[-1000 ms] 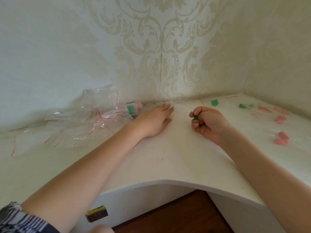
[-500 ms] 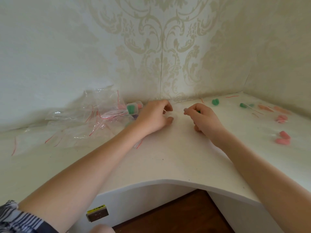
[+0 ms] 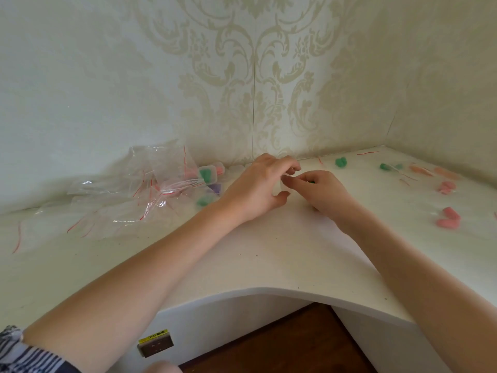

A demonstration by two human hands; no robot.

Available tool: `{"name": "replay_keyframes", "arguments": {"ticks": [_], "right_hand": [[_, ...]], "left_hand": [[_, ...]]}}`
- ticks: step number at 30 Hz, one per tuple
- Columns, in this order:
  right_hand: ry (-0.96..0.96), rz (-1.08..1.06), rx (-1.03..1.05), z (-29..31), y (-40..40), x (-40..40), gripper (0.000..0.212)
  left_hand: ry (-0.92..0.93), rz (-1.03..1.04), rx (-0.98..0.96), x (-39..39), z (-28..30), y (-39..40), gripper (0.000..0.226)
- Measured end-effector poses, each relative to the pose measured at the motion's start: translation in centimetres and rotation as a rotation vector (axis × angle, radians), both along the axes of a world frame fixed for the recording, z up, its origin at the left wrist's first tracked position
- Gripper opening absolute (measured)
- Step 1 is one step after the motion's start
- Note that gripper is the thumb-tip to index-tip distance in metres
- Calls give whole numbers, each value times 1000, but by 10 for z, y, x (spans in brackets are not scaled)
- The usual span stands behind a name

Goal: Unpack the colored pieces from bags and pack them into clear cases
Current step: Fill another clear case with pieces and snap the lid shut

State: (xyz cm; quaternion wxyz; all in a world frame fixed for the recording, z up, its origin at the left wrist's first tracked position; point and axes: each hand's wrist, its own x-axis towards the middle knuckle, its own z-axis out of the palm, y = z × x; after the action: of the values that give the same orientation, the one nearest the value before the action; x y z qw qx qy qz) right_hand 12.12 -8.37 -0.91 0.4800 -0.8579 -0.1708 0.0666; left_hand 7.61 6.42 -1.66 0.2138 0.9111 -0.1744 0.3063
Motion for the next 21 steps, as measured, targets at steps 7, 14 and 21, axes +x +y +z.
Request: {"name": "replay_keyframes", "arguments": {"ticks": [7, 14, 21], "right_hand": [[68, 15, 125, 3, 0, -1, 34], [140, 118, 214, -1, -2, 5, 40], [11, 3, 89, -8, 5, 8, 49]], "left_hand": [[14, 10, -128, 2, -2, 0, 49], [105, 41, -243, 3, -2, 0, 44], [65, 157, 66, -1, 3, -2, 72]]}}
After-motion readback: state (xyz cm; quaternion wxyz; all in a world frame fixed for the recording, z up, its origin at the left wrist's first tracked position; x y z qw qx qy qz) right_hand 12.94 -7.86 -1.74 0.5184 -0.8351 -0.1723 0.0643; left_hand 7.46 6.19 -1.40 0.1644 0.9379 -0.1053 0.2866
